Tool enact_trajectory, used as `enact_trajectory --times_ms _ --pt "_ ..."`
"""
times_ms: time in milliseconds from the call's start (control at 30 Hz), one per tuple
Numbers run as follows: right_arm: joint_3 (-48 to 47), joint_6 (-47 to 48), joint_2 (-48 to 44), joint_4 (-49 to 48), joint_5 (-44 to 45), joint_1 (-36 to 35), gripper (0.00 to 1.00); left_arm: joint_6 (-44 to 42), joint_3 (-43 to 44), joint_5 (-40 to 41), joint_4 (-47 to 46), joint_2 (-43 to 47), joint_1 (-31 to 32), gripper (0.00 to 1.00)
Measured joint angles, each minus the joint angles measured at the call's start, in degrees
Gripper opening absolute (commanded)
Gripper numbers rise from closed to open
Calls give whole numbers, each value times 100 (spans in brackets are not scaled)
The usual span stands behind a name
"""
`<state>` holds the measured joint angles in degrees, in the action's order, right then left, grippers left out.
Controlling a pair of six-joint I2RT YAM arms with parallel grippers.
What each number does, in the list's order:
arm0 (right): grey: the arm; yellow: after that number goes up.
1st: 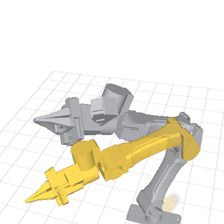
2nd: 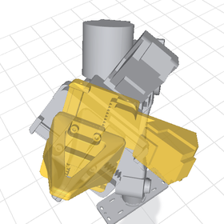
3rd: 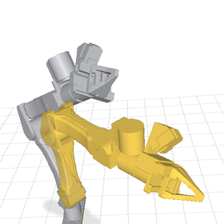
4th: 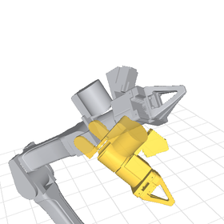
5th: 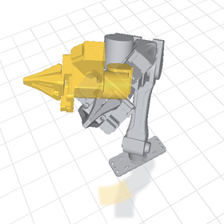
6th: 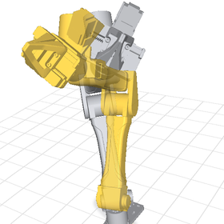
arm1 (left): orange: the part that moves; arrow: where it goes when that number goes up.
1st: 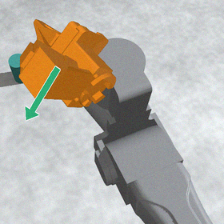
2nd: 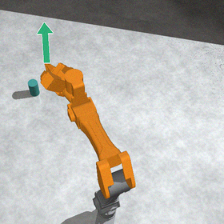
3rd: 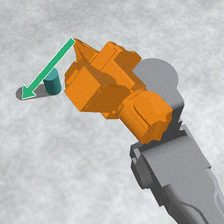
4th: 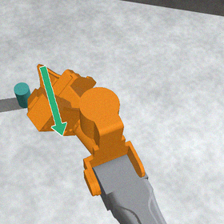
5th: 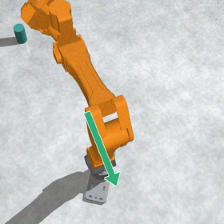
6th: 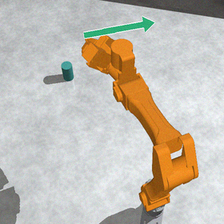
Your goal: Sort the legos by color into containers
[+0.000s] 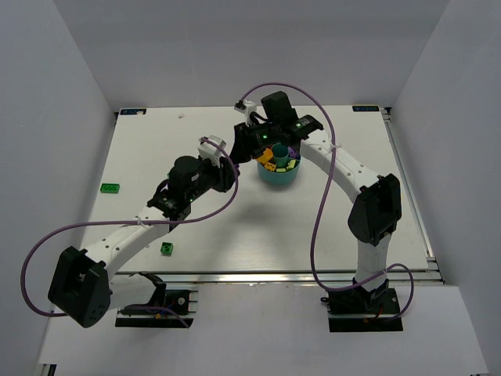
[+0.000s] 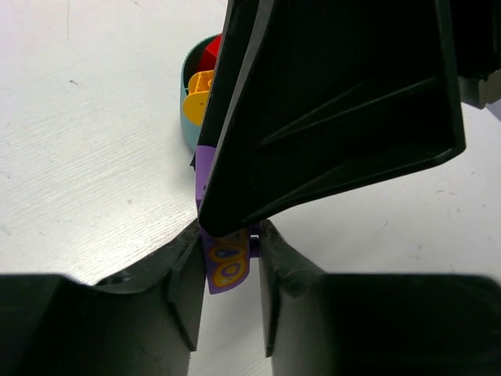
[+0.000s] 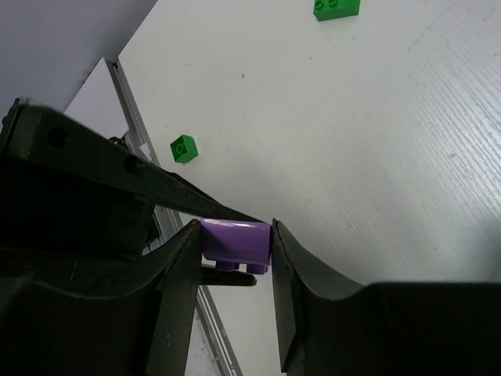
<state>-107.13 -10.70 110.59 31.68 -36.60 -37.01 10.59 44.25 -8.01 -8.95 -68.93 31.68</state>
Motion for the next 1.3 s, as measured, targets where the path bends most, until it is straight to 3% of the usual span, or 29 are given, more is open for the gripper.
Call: enact_trajectory --times_ms 100,233,400,867,1300 --pt "0 46 0 -9 0 -2 11 20 -2 103 -9 48 0 63" --pt "-13 103 0 -11 2 31 6 61 -59 258 -35 345 0 74" --pt "-195 284 0 -13 72 205 0 81 -232 380 -44 824 0 75" --pt "-343 1362 -74 472 1228 1462 0 876 -439 1517 883 1698 0 77" --pt "-341 1908 -197 898 2159 2033 0 1335 -664 2164 1362 2483 0 78"
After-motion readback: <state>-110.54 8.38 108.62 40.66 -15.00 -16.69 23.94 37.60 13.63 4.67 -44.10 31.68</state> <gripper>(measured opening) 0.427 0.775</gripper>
